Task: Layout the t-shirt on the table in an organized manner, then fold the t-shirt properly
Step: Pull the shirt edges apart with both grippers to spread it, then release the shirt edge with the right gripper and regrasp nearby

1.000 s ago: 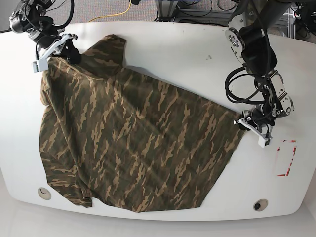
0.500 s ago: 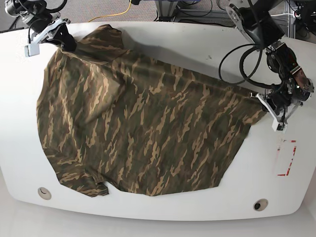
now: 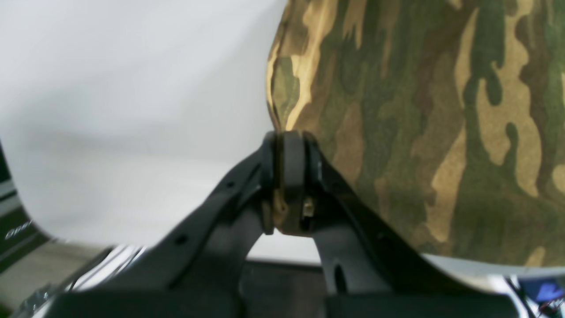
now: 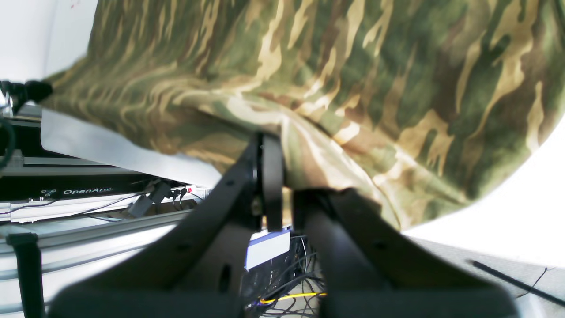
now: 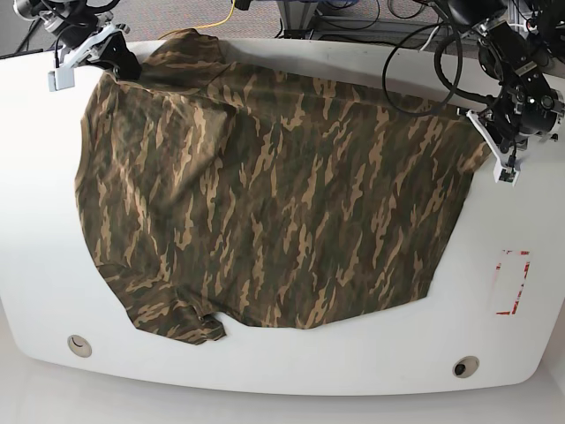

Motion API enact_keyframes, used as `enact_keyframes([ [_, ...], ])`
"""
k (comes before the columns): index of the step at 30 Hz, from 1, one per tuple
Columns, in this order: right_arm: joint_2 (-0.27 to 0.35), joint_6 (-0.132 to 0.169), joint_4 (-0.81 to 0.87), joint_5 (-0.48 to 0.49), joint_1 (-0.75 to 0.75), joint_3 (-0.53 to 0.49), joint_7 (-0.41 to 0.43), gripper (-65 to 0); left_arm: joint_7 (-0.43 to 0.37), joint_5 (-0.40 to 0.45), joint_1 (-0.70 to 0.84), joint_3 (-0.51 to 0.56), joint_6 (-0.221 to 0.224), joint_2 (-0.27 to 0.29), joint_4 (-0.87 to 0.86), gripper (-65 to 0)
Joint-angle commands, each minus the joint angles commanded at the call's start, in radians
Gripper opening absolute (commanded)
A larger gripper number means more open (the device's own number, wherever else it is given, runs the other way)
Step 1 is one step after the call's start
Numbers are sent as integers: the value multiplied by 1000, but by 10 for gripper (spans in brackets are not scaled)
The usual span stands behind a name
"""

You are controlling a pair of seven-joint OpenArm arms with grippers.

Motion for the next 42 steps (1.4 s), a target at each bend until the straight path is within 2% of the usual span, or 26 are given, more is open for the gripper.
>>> enact_keyframes([
  [5, 14, 0, -2, -6, 46, 0, 0, -650, 0, 0, -31, 0, 0, -5, -2, -650],
  [11, 35, 0, -8, -32, 123, -6, 2, -650, 0, 8, -144, 20, 0, 2, -23, -650],
  [16, 38, 0, -26, -130, 204, -6, 2, -650, -3, 8, -245, 112, 0, 17, -129, -650],
  [19, 40, 0, -61, -150, 249, -6, 2, -650, -8, 8, -319, 135, 0, 20, -239, -650],
  [34, 92, 0, -176, -212, 370, -6, 2, -648, -242, 6, -489, 255, 1, 18, -589, -650],
  [42, 104, 0, -256, -259, 433, -8, 2, -644, -281, 8, -525, 285, 2, 20, -666, -650],
])
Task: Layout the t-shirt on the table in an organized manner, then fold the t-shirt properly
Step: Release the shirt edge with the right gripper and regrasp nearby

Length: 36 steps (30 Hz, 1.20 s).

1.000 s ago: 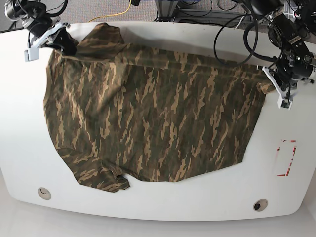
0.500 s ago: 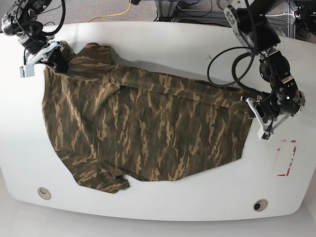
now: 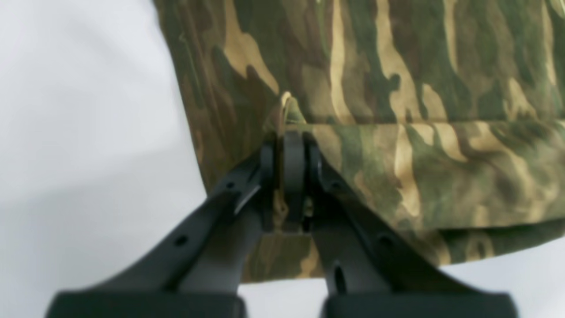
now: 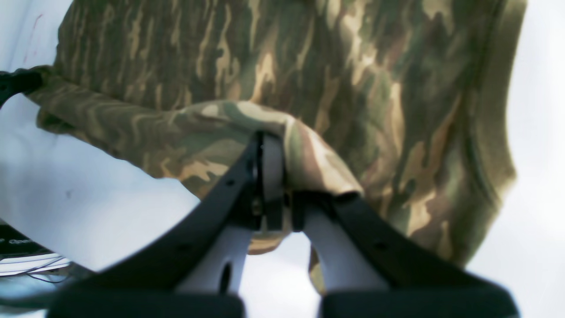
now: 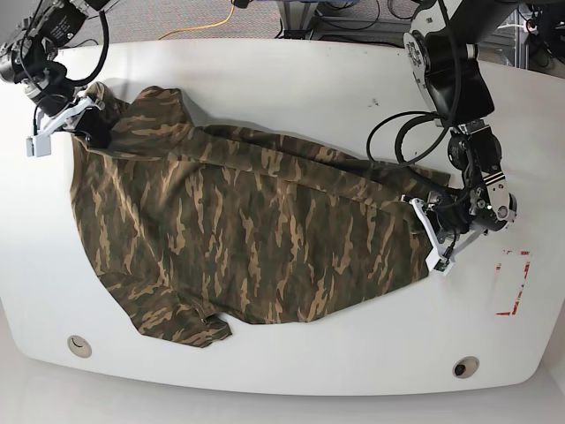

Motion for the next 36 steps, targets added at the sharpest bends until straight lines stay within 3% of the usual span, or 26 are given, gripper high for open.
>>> enact_keyframes([
  [6, 0, 0, -32, -40, 37, -2, 0, -636, -23, 0, -9, 0, 0, -2, -11, -650],
  [9, 0, 0, -35, -87, 54, -2, 0, -568, -28, 0, -9, 0, 0, -5, -11, -650],
  [14, -2, 0, -35, -155, 63, 0, 0, -260, -28, 2, -9, 0, 0, -11, -12, -621],
  [17, 0, 0, -29, -155, 49, 0, -2, -79, -28, 2, -8, 0, 0, -29, -12, -522],
  [19, 2, 0, -17, -155, 29, 3, -6, -2, -28, 2, -8, 0, 0, -29, -12, -432],
  [22, 11, 0, 52, -155, -20, 8, -11, 0, -28, 2, -6, 0, 0, -46, -8, -282],
  [24, 12, 0, 89, -155, -49, 8, -11, 0, -28, 0, -3, 0, 0, -51, -3, -250],
  [36, 15, 0, 126, -170, -152, 2, 29, 0, -25, -8, 28, 0, -2, -103, 94, -247],
])
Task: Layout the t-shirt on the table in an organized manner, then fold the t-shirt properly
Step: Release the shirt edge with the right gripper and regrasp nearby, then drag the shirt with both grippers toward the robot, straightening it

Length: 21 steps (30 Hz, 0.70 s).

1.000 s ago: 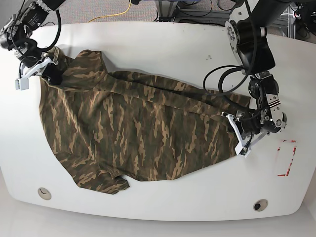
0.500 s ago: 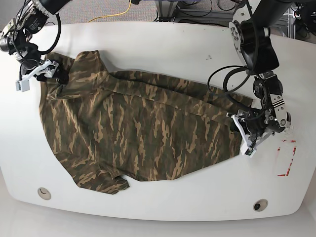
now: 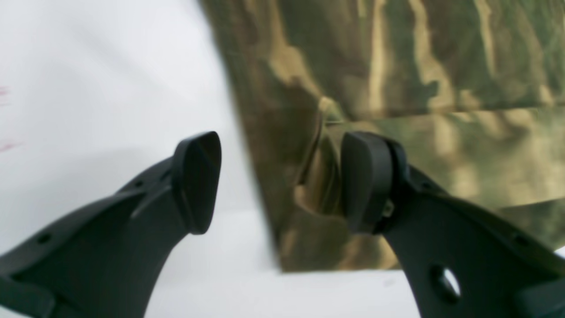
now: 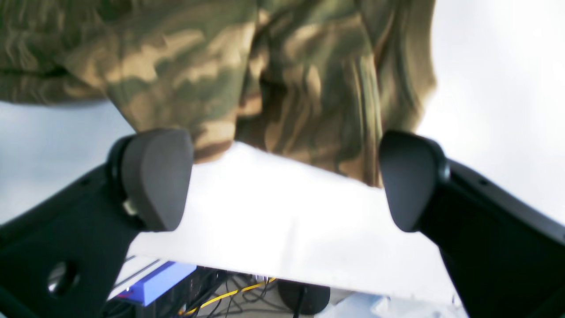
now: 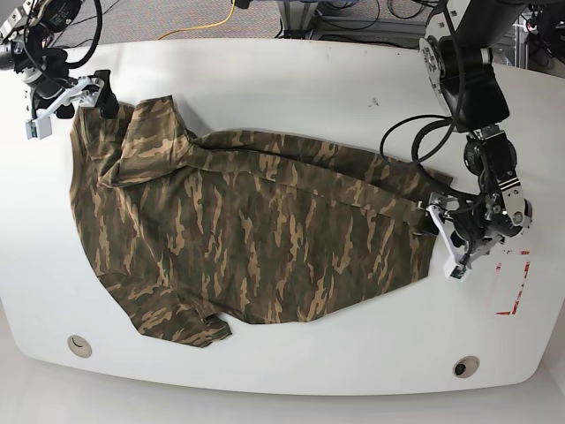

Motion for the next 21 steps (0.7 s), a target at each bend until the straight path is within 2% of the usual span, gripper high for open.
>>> enact_keyframes([
  [8, 0, 0, -103, -163, 21, -2, 75, 0, 0, 0, 91, 2, 0, -2, 166, -247],
  [12, 0, 0, -170, -238, 29, -3, 114, 0, 0, 0, 123, 2, 0, -2, 164, -247],
  [21, -6, 0, -236, -396, 92, -3, 117, 0, -3, 0, 172, 8, 0, 14, 155, -247],
])
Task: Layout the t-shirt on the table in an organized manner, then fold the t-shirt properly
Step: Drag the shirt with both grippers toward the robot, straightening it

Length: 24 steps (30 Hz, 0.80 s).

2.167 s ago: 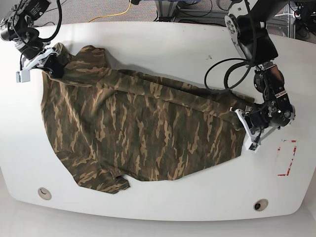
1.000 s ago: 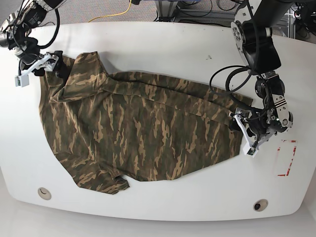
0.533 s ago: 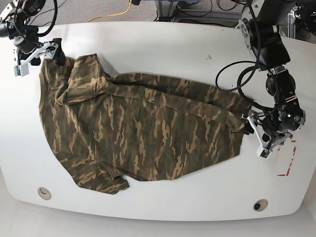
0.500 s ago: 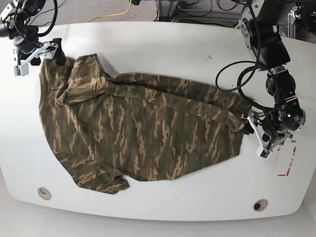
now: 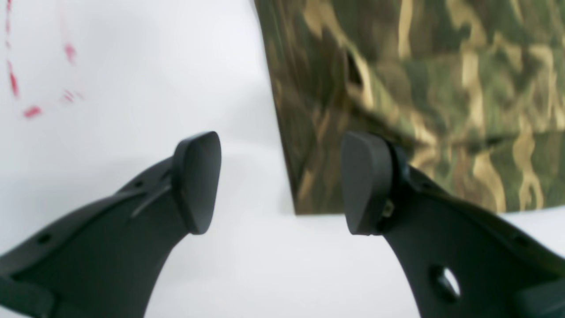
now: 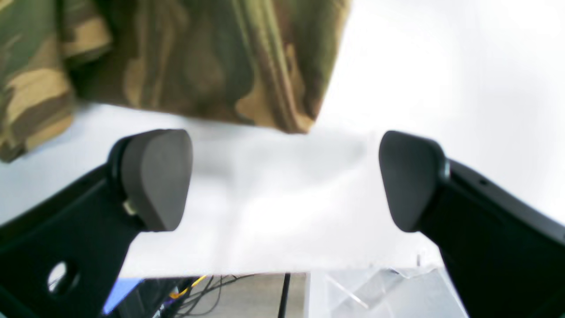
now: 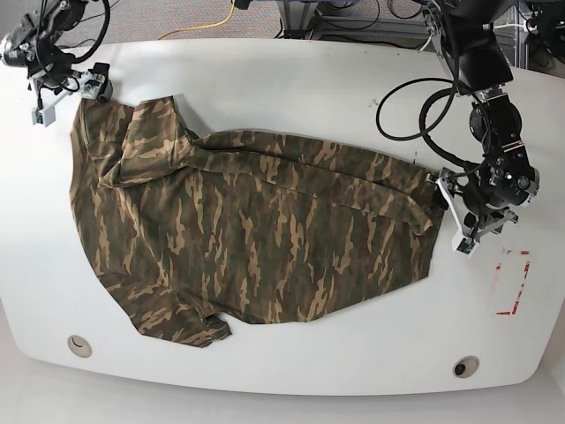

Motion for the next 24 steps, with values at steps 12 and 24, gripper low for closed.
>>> enact_keyframes([
  [12, -2, 0, -72, -51, 66, 0, 2, -138, -2, 0, 6, 5, 0, 12, -20, -247],
  [24, -2, 0, -72, -51, 77, 0, 2, -552, -2, 0, 25, 0, 0, 11, -20, -247],
])
